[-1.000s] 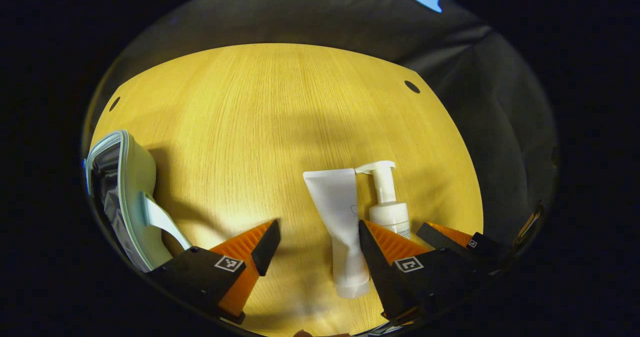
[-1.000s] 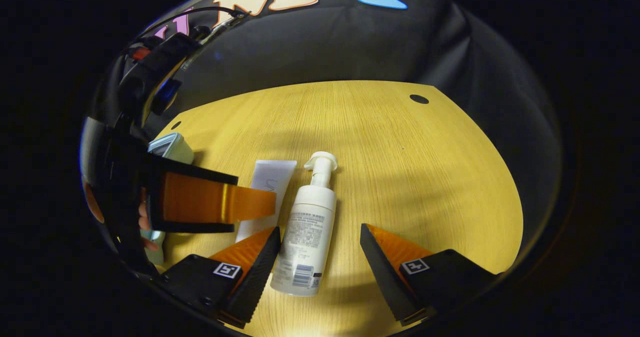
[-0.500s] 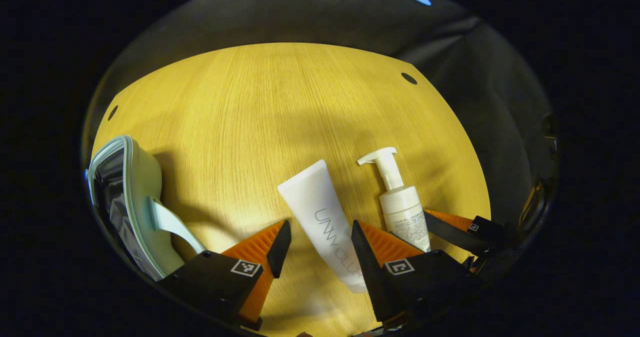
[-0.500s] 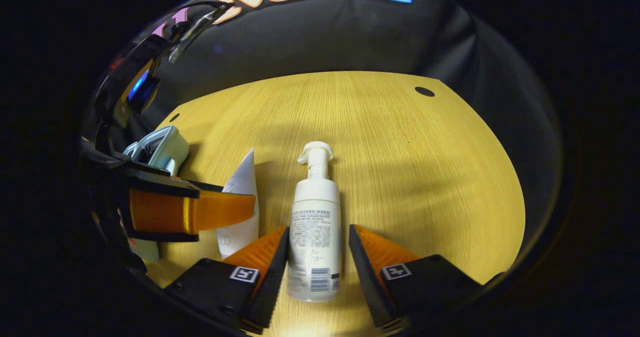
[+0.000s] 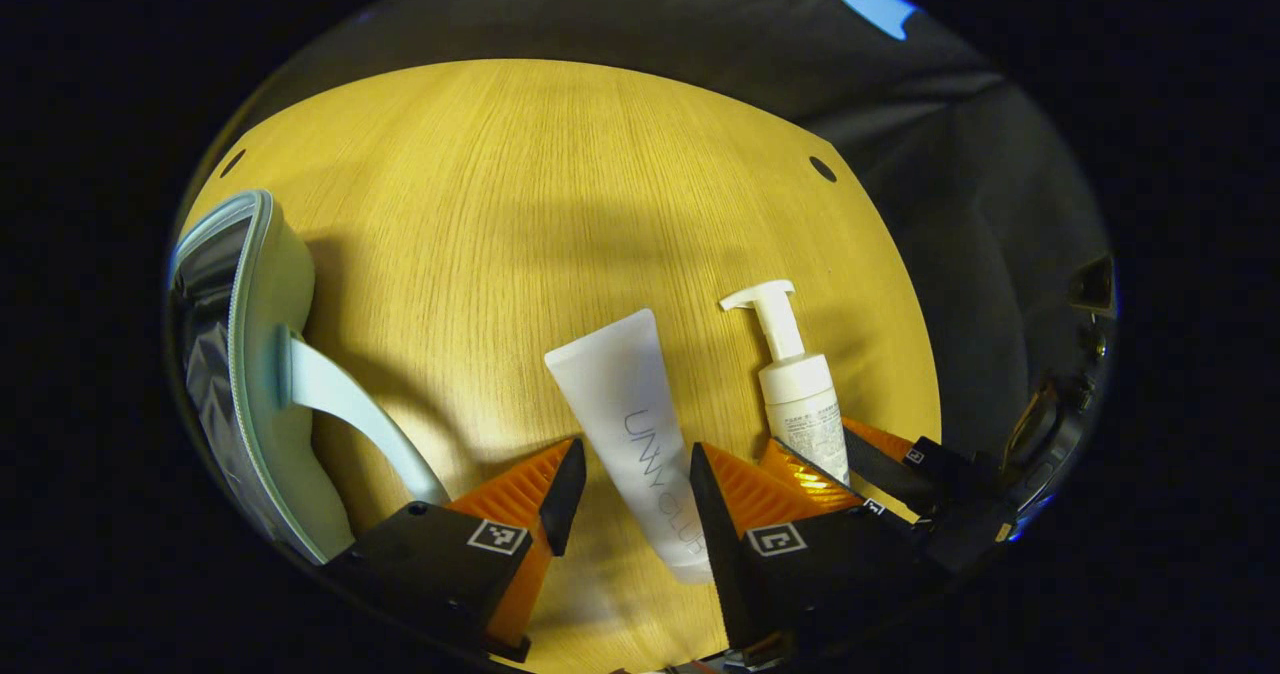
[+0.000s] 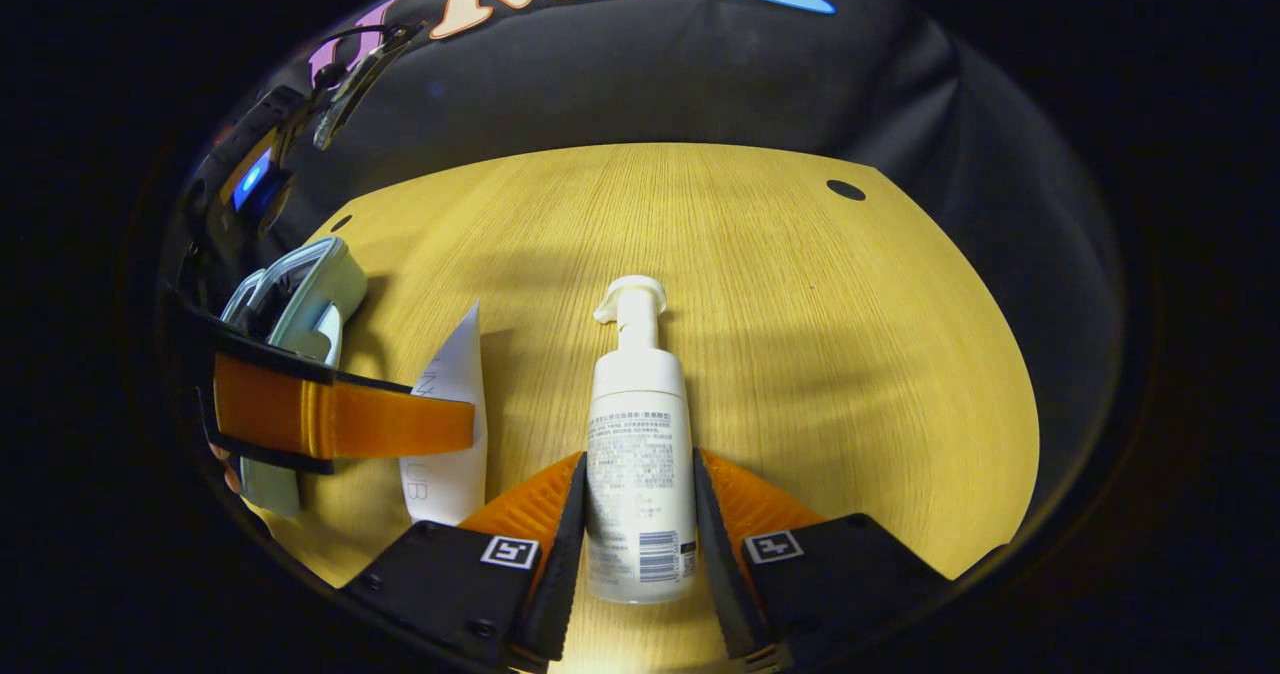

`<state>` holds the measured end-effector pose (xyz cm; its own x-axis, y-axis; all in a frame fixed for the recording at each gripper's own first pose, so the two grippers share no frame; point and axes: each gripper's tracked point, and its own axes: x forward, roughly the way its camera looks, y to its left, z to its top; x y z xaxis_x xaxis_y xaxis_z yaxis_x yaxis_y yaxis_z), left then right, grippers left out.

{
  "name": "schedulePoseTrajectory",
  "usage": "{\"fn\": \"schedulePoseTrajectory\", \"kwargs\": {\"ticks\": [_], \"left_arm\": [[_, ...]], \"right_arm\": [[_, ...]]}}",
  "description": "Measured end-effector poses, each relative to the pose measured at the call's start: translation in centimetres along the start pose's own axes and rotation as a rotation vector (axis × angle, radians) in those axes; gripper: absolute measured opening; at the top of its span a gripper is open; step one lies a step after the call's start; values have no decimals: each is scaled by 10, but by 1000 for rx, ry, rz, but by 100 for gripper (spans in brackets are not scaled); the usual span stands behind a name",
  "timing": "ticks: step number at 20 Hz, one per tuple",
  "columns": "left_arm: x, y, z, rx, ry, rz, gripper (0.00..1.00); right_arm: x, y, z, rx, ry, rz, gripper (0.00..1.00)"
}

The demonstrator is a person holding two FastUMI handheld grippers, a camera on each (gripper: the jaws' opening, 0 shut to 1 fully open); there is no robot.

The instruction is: First open the suitcase, pack the skin care products into it, and then close the suitcase.

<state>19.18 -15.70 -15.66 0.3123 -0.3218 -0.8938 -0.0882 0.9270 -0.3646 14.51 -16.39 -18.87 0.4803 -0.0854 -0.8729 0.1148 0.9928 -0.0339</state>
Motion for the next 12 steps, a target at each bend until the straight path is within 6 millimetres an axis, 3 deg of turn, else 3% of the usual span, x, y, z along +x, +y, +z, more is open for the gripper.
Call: {"fn": "schedulePoseTrajectory", "kwargs": {"ticks": [2, 4, 5, 6, 9, 12], "left_arm": [[1, -7, -4, -33, 7, -32, 64], [1, -15, -7, -46, 21, -88, 49], [3, -18, -11, -55, 34, -109, 50], [4, -22, -13, -67, 45, -136, 40], [6, -27, -14, -73, 50, -183, 21], [7, -29, -13, -47, 48, -199, 19]], "right_arm": [[1, 1, 0, -3, -1, -2, 58], [0, 1, 0, -3, 0, -3, 56], [0, 1, -1, -8, -1, -5, 55], [0, 1, 0, -13, -3, -8, 54], [-1, 2, -1, -43, -3, -23, 51], [-1, 0, 0, -79, -15, -45, 49]]}}
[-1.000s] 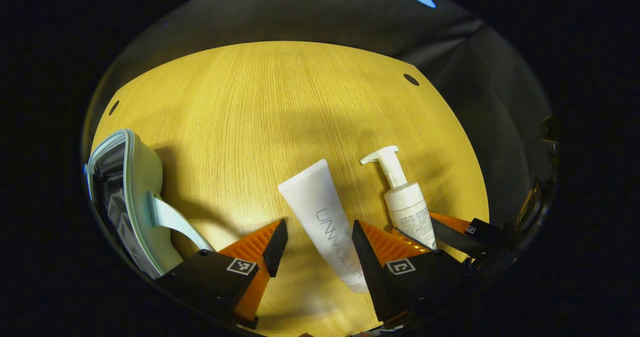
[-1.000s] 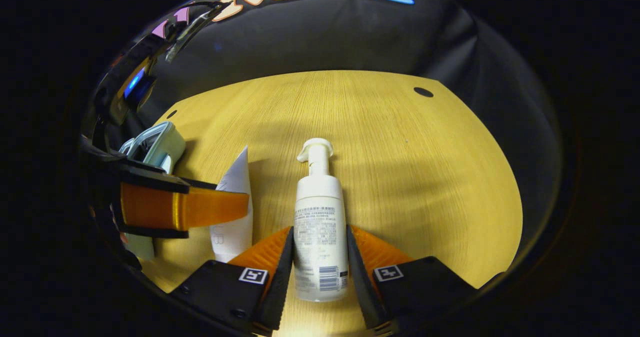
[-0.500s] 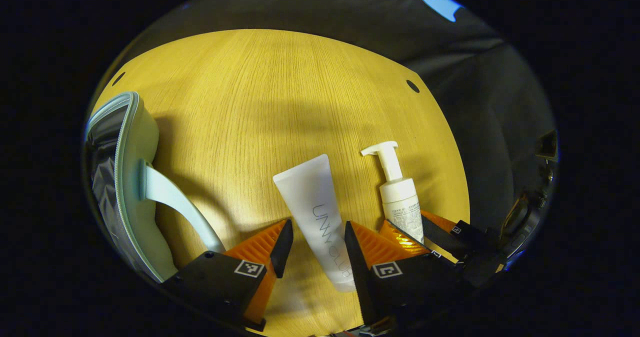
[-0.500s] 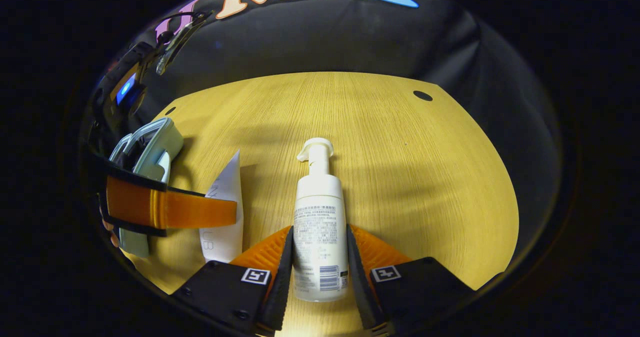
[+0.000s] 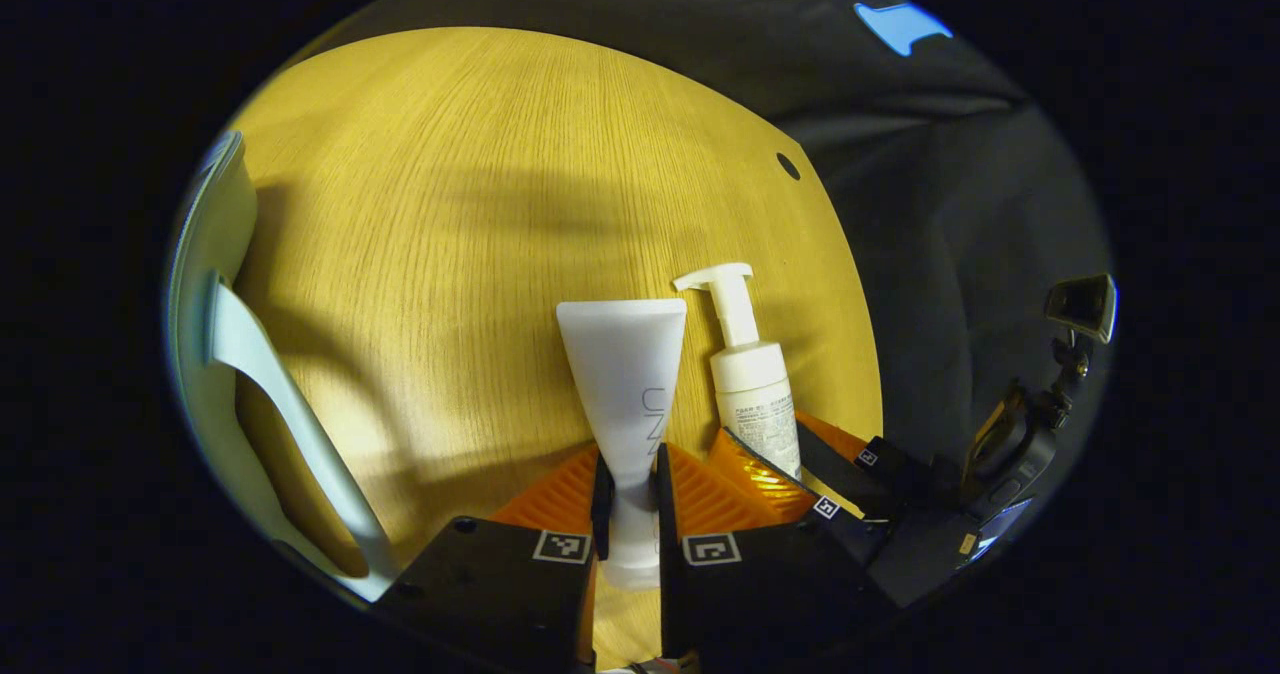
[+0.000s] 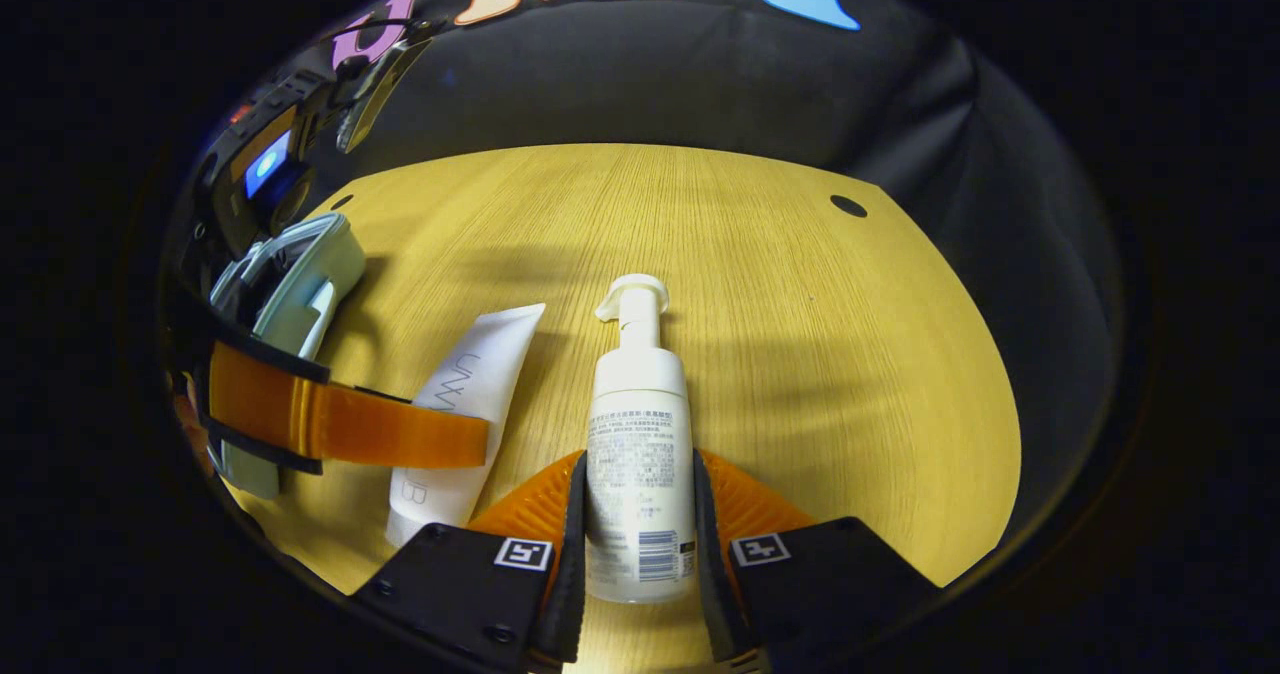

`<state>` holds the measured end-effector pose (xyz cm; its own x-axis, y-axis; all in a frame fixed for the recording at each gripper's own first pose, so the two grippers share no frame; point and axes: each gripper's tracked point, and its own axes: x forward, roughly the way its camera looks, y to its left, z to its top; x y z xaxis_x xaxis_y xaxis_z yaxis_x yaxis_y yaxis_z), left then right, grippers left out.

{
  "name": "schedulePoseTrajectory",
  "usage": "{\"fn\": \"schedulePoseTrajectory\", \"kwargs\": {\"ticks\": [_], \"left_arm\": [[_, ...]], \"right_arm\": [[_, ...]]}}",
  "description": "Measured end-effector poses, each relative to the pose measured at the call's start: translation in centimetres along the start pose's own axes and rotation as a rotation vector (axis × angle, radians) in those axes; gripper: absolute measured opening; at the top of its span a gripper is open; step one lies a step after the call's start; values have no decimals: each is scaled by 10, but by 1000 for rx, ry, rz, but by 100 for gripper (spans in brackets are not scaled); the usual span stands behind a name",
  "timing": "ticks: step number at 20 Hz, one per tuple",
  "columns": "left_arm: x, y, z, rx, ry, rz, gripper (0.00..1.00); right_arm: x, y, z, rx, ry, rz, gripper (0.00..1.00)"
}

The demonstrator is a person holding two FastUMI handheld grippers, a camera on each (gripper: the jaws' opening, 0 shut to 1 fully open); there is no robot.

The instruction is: First open the suitcase, pack the skin care products into it, and then close the suitcase.

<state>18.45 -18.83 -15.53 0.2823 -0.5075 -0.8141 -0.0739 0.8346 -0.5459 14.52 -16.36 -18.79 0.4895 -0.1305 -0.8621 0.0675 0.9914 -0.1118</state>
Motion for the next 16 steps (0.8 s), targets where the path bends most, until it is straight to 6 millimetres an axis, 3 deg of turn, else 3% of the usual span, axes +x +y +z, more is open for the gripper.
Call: {"fn": "schedulePoseTrajectory", "kwargs": {"ticks": [4, 6, 10, 14, 16], "left_arm": [[-8, 9, 6, 42, -19, 29, 9], [-26, 8, 13, 77, -41, 31, 7], [-108, -15, 37, 81, -133, -73, 7], [-197, 16, 57, 103, -266, -55, 7], [-220, 54, 54, 73, -290, -6, 7]], "right_arm": [[0, 0, 0, -6, -8, -7, 47], [-1, 1, -1, -6, -11, -9, 48], [-1, 0, 0, 15, -13, -4, 47], [-2, 9, -1, 87, -9, 71, 48], [-9, 17, 13, 124, -39, 125, 47]]}}
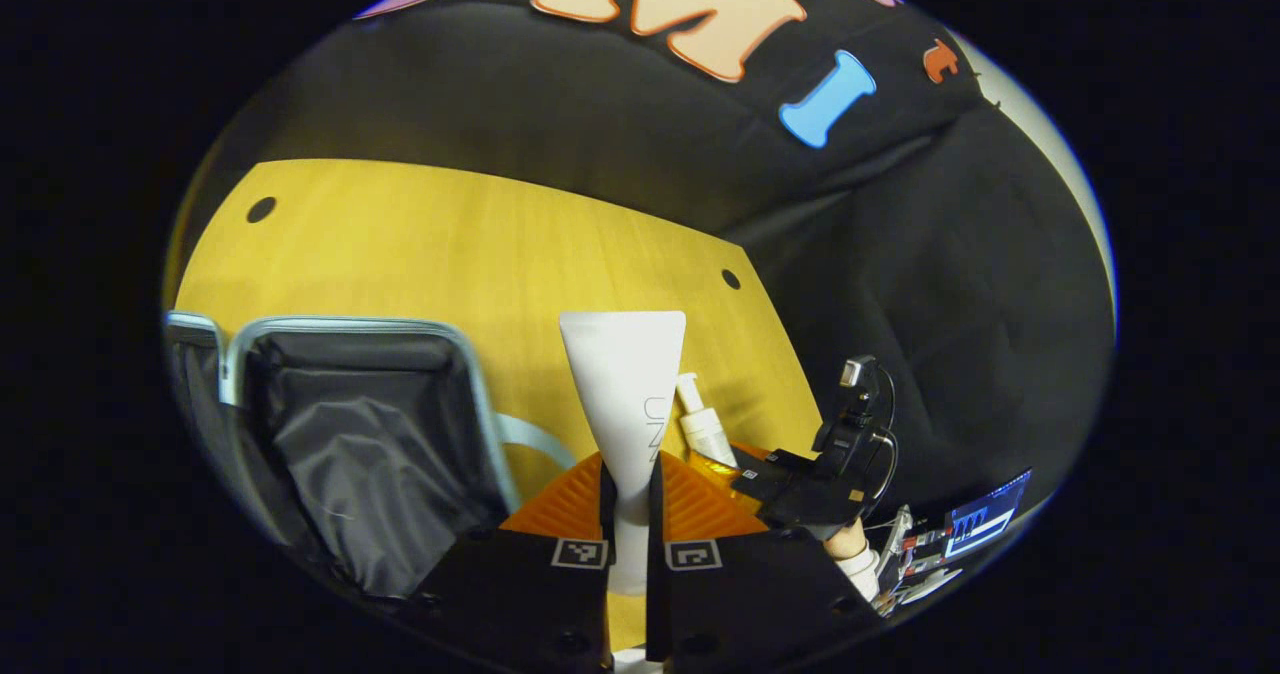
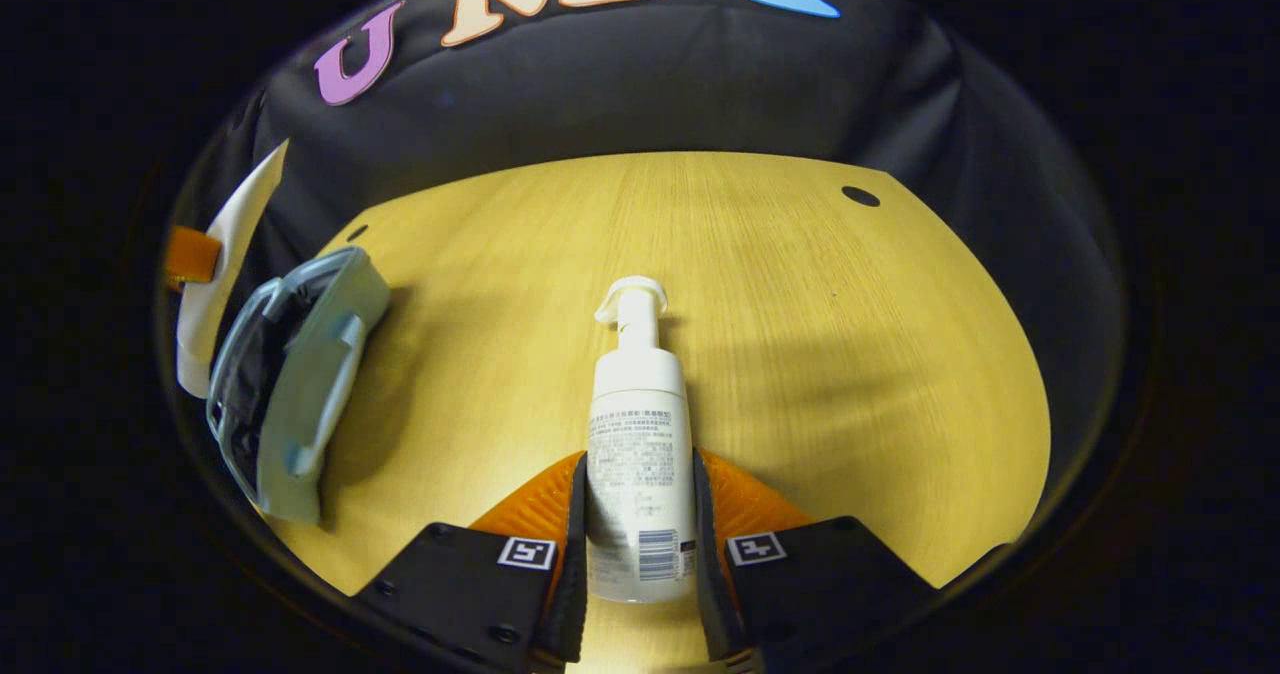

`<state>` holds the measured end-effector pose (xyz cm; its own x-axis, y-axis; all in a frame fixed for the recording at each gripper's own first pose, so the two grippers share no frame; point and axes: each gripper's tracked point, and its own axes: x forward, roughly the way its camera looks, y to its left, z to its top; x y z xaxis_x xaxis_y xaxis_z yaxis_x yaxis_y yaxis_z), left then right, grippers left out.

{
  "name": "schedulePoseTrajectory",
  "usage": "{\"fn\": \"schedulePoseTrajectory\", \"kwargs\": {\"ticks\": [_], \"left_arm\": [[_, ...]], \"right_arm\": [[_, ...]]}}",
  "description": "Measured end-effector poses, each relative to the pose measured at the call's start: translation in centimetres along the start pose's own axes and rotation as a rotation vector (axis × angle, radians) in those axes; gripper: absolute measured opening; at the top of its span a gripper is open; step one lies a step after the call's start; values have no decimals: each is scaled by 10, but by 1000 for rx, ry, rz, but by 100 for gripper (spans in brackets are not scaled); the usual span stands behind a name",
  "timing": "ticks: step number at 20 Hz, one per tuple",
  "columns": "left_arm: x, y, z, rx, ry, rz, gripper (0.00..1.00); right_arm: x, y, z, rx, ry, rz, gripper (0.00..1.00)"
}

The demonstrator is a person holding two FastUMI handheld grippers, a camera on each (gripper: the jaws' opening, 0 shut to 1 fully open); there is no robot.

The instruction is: First open the suitcase, pack the skin care products into it, and then close the suitcase.

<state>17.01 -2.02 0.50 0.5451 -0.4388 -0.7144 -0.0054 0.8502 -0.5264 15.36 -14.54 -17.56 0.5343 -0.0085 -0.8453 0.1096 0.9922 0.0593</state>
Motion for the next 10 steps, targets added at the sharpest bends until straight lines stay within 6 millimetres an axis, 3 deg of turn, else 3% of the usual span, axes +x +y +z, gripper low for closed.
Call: {"fn": "schedulePoseTrajectory", "kwargs": {"ticks": [2, 3, 5, 6, 10], "left_arm": [[-4, 48, -16, -41, -1, 62, 10], [-1, 69, -26, -78, 10, 86, 6], [13, 111, -47, -148, 62, 128, 10], [23, 125, -55, -174, 91, 151, 6], [59, 163, -55, -224, 125, 197, 7]], "right_arm": [[-17, 19, 24, 5, -54, 67, 46], [-27, 41, 33, -3, -73, 105, 47], [-47, 95, 51, -36, -93, 178, 46], [-50, 123, 55, -53, -97, 220, 46], [-52, 239, 53, -23, -16, 421, 47]]}}
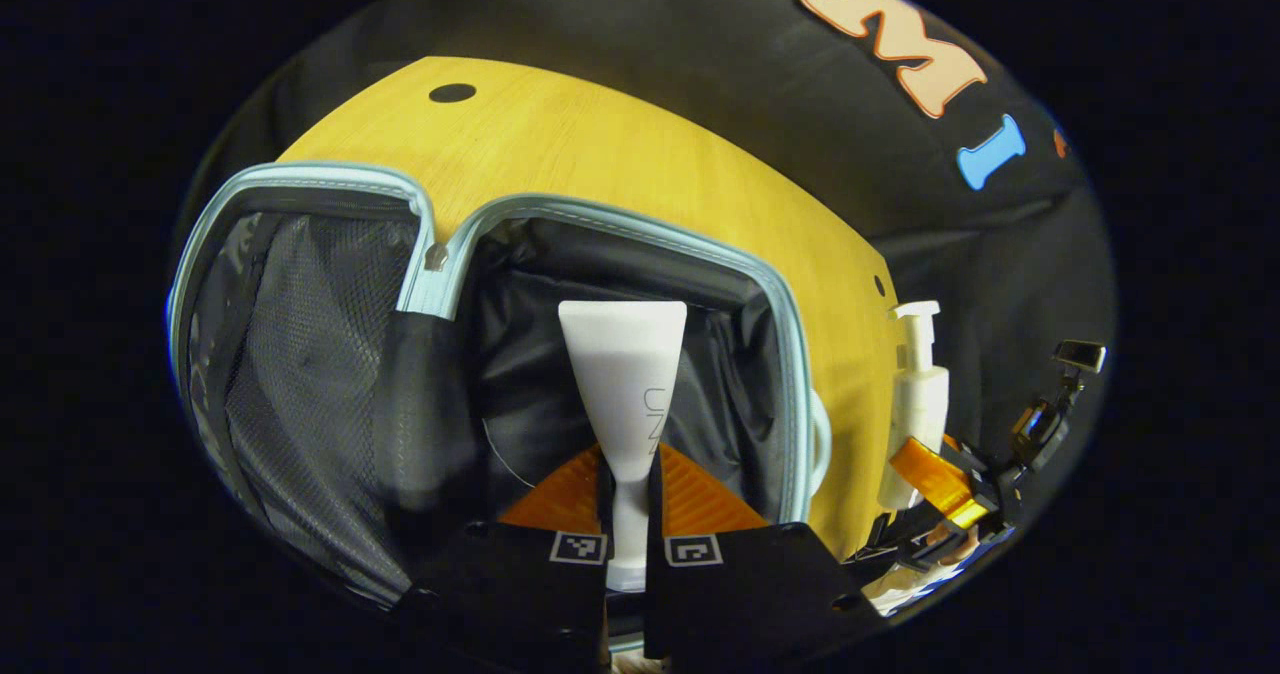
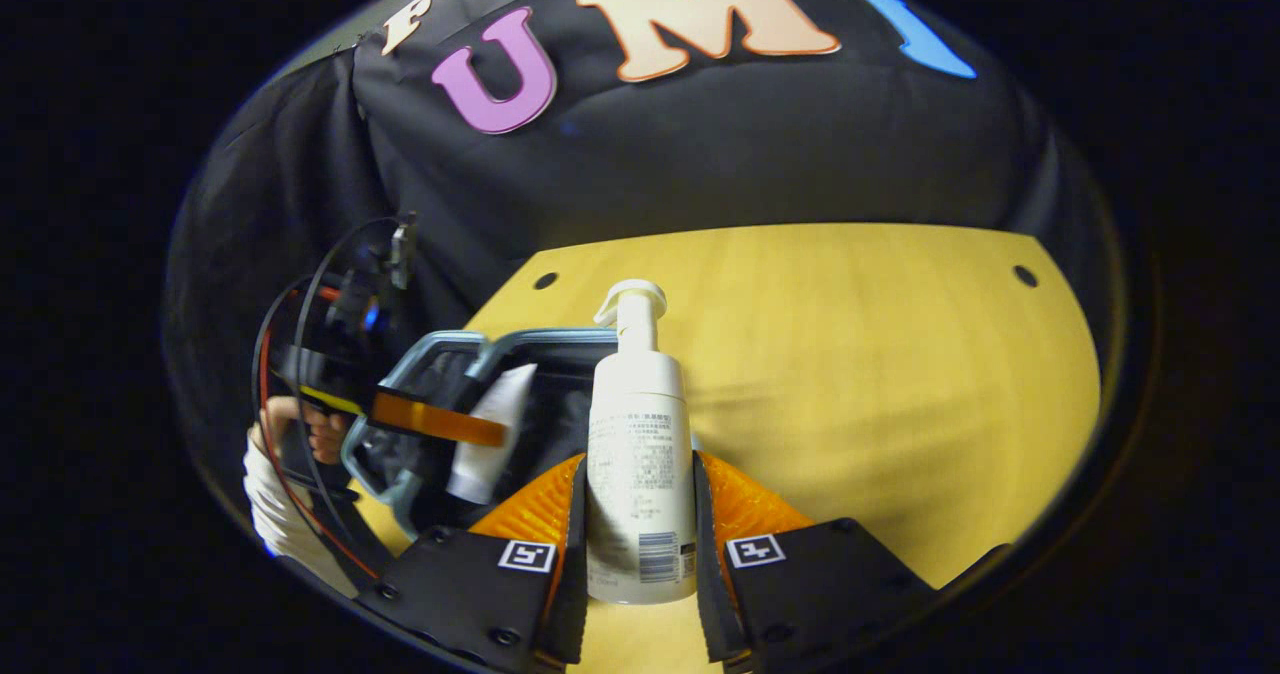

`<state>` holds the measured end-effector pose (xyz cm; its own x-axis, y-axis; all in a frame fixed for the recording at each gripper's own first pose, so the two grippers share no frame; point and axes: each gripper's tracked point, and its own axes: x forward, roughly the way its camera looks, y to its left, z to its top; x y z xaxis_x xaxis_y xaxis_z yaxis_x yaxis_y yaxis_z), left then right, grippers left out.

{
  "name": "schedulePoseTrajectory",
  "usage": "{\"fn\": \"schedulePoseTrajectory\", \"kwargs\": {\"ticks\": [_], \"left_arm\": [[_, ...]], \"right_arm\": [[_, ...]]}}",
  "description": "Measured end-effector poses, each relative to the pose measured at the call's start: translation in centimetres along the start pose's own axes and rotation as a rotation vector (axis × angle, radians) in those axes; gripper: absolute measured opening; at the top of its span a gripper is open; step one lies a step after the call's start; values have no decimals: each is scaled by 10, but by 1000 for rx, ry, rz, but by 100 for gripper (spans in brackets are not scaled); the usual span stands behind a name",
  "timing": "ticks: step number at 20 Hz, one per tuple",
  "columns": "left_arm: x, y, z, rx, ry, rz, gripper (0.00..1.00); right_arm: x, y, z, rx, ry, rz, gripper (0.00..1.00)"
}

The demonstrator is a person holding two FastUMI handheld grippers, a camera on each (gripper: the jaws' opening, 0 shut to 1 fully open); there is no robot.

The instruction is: First open the suitcase, pack the skin care products into it, and then close the suitcase.

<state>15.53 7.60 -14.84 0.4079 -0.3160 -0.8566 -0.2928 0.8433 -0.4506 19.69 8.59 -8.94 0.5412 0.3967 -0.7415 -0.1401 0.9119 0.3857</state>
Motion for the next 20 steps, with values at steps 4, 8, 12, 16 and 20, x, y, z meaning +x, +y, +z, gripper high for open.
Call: {"fn": "schedulePoseTrajectory", "kwargs": {"ticks": [4, 8, 12, 16, 20], "left_arm": [[6, 18, -8, 12, 13, 46, 7], [6, 23, -13, -7, 13, 23, 7], [6, 22, -19, 16, 37, 45, 8], [7, 24, -19, 12, 30, 62, 8], [3, 20, -18, 0, 10, 63, 14]], "right_arm": [[58, 51, -37, -11, 120, 47, 47], [82, 58, -38, -20, 132, -12, 46], [92, 43, -36, -86, 129, -122, 48], [92, 44, -41, -122, 138, -153, 49], [88, 45, -38, -128, 134, -121, 57]]}}
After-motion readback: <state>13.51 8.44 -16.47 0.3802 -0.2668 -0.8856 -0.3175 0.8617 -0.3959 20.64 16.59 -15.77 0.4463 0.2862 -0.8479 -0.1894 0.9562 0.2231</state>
